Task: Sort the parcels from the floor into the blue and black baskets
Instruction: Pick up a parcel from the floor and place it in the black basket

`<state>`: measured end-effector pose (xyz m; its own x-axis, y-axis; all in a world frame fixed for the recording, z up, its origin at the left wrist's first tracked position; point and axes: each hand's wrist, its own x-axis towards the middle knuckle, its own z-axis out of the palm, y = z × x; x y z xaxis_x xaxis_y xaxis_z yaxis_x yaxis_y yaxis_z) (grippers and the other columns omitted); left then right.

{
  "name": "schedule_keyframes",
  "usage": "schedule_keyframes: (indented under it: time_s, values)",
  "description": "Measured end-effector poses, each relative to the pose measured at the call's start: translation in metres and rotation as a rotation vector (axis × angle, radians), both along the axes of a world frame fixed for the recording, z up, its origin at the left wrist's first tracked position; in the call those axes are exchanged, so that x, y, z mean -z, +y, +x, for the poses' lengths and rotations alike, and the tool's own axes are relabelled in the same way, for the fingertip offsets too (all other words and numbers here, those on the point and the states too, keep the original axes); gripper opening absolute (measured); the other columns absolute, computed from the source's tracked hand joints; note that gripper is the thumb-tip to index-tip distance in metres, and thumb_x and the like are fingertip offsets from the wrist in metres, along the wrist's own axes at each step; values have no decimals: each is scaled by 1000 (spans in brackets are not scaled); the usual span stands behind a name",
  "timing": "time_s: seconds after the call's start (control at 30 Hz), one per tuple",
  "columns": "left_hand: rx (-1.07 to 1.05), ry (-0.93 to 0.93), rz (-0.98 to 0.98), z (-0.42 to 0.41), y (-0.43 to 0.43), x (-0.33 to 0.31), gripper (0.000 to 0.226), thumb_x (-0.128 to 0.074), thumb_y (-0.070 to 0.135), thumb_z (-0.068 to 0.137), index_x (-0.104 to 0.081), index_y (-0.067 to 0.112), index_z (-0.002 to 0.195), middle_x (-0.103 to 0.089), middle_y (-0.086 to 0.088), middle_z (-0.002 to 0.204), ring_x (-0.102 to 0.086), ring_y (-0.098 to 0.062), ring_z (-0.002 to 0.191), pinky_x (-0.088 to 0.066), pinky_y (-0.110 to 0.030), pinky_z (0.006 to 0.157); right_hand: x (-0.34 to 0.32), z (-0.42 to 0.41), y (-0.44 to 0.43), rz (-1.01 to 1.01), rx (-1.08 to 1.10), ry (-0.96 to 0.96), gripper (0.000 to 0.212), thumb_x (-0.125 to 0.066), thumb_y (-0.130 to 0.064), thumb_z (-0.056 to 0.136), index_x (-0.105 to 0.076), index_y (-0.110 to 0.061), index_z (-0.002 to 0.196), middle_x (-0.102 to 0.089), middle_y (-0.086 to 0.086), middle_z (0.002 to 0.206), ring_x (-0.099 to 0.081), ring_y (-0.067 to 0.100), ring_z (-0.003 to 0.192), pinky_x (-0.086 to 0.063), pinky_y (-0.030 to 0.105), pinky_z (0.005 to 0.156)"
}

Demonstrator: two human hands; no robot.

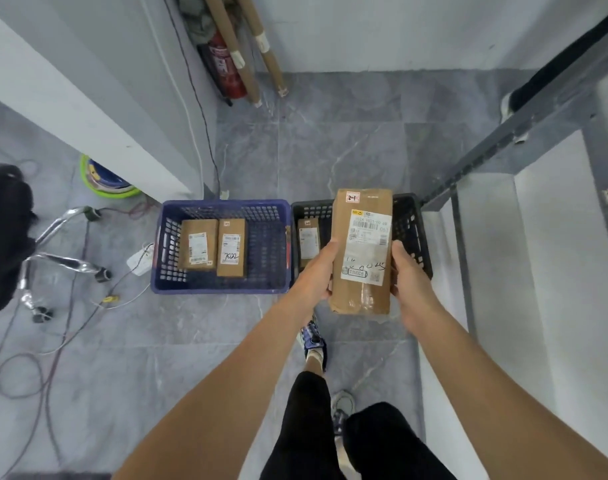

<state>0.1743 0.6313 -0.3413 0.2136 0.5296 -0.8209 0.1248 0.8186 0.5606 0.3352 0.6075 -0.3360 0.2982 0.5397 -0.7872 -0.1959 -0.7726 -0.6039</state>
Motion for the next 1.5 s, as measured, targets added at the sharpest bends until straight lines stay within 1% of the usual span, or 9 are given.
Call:
schedule_keyframes:
  time_s: [0.13, 0.27, 0.47, 0.63, 0.8, 1.0, 1.2, 1.37, 1.5]
  values:
    - [-30, 10, -98, 9, 39, 49, 59, -33, 68, 103, -60, 32, 140, -71, 7, 126, -64, -18, 119, -47, -48, 110, 46, 7, 41, -58, -23, 20, 31, -46, -50, 109, -70, -31, 113, -75, -4, 119, -66, 18, 119, -46, 47, 114]
    - [-96, 59, -157, 22, 69, 112, 55, -38, 66, 103, -60, 30, 138, -71, 13, 109, -64, -9, 103, -49, -34, 85, 107, 19, 72, -123, -55, 12, 38, -45, -53, 108, -70, -30, 125, -76, -5, 119, -67, 17, 117, -46, 49, 114]
    - [-54, 90, -215, 47, 90, 233, 72, -39, 78, 93, -51, 34, 148, -63, 4, 141, -57, -23, 128, -42, -45, 102, 233, 41, 98, -191, -107, 17, 35, -41, -52, 110, -70, -35, 118, -77, -15, 103, -70, 8, 103, -51, 37, 97]
    - [-97, 132, -237, 57, 99, 331, 69, -39, 76, 95, -53, 31, 146, -66, 3, 136, -59, -22, 126, -42, -48, 107, 345, 51, 111, -233, -155, 25, 41, -40, -53, 110, -65, -33, 135, -73, -16, 109, -67, 6, 104, -46, 36, 99]
    - [-121, 183, -243, 68, 106, 406, 78, -38, 80, 85, -54, 32, 145, -63, 2, 141, -55, -27, 132, -40, -55, 112, 424, 54, 125, -208, -218, 21, 33, -41, -48, 111, -65, -34, 127, -72, -17, 108, -67, 3, 100, -50, 28, 82]
    - [-112, 238, -225, 75, 125, 470, 53, -36, 66, 91, -58, 32, 124, -53, -7, 145, -43, -31, 137, -36, -52, 112, 488, 52, 140, -175, -258, -4, 25, -40, -46, 112, -63, -39, 120, -71, -20, 105, -66, -1, 97, -48, 23, 75]
    - [-144, 328, -199, 68, 134, 544, 87, -39, 89, 58, -61, 43, 129, -61, -4, 134, -58, -32, 121, -46, -58, 103, 533, 42, 154, -145, -266, 38, 29, -40, -45, 112, -63, -37, 127, -71, -19, 109, -65, -2, 97, -45, 21, 72]
    - [-24, 363, -120, 69, 139, 518, 82, -35, 81, 78, -42, 42, 150, -44, -6, 149, -40, -34, 138, -38, -58, 110, 551, 38, 160, -174, -243, 70, 35, -41, -49, 111, -67, -36, 131, -77, -15, 106, -74, -2, 85, -54, 20, 61]
    - [-28, 340, -90, 71, 130, 528, 64, -41, 63, 101, -26, 42, 160, -28, -4, 159, -34, -32, 145, -37, -44, 110, 557, 37, 156, -168, -246, 116, 38, -38, -49, 112, -61, -35, 139, -76, -11, 116, -74, 3, 97, -56, 22, 67]
